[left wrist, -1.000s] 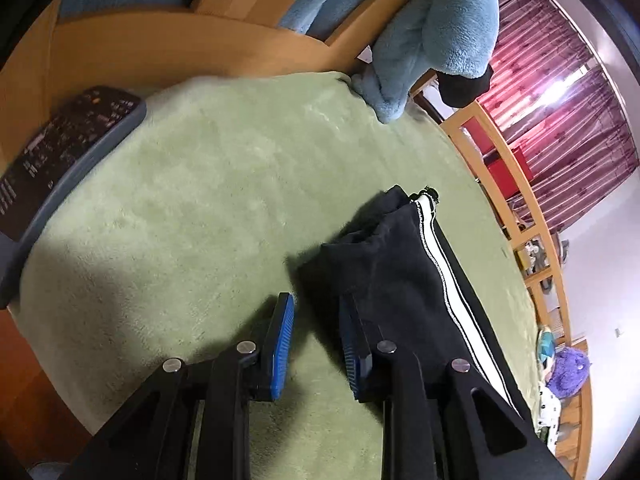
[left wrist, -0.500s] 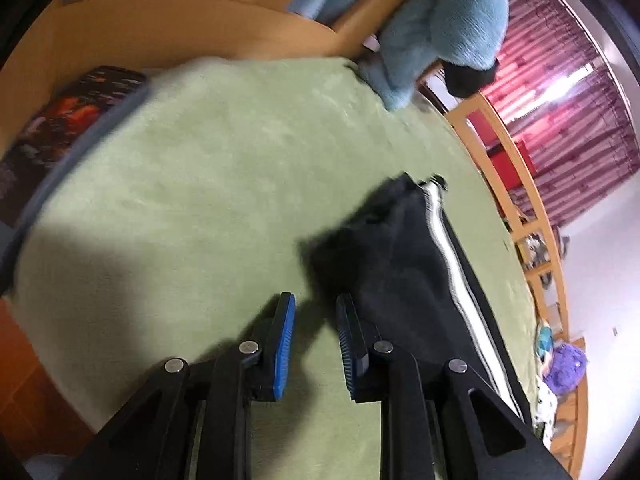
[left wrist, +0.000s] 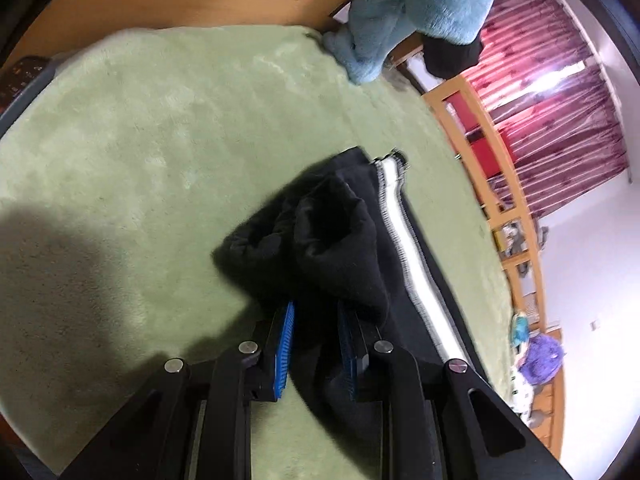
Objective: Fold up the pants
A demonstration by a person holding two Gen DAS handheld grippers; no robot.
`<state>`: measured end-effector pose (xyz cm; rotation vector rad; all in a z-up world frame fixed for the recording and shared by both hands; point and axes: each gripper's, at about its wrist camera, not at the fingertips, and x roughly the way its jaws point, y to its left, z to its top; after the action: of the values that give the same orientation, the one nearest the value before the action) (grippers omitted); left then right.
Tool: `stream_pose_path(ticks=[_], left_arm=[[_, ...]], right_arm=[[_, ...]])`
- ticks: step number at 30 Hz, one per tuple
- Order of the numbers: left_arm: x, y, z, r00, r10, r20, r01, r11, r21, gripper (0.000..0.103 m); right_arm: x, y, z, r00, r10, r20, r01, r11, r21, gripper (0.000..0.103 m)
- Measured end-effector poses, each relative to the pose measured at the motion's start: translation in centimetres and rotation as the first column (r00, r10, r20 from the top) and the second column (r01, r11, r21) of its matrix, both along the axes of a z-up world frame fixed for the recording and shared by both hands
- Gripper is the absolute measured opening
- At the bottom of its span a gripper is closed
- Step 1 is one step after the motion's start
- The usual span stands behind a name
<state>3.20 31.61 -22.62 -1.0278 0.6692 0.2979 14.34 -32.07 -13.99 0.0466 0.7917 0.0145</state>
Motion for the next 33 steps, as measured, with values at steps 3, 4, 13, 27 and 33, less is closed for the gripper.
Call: stream_pose_path(ticks=[3,4,13,27,33], left_arm=[[0.3,-0.1,-0.2,0.999,-0.033,0.012,0.032,0.999,0.013,0.009],[0.3,0.0,-0.5,0.999,-0.033,0.011,0.033,0.999,-0.001,0.009],[-4.6,2.6,2.2,0.988,0.05,0.145,-0.047,0.999,-0.023,0.005],[-5.0,1.3,0.5,0.987,0.017,0.16,0.003,0.993,-0.119,0.04],[-5.3,0.4,0.9,0.985,0.014,0.171,0.006,0.993,-0.115,0.069]], right_arm=[[-0.1,0.3,-0.1,1.0,0.005,-0.001,-0.005,1.0,-0.02,0.067],[-0.1,0.5,-0.1,1.0,0.009,-0.001,-0.009,1.0,-0.025,0.067],[-0.3,0.9,0.0,1.0,0.019,0.006,-0.019,0.999,-0.044,0.067],[-0.4,1.1,-0.2,0.999,0.031,-0.009,-0.031,0.999,-0.027,0.067],[-0.6,0.7,0.1,0.999,0.034,0.0,-0.034,0.999,-0.012,0.067]])
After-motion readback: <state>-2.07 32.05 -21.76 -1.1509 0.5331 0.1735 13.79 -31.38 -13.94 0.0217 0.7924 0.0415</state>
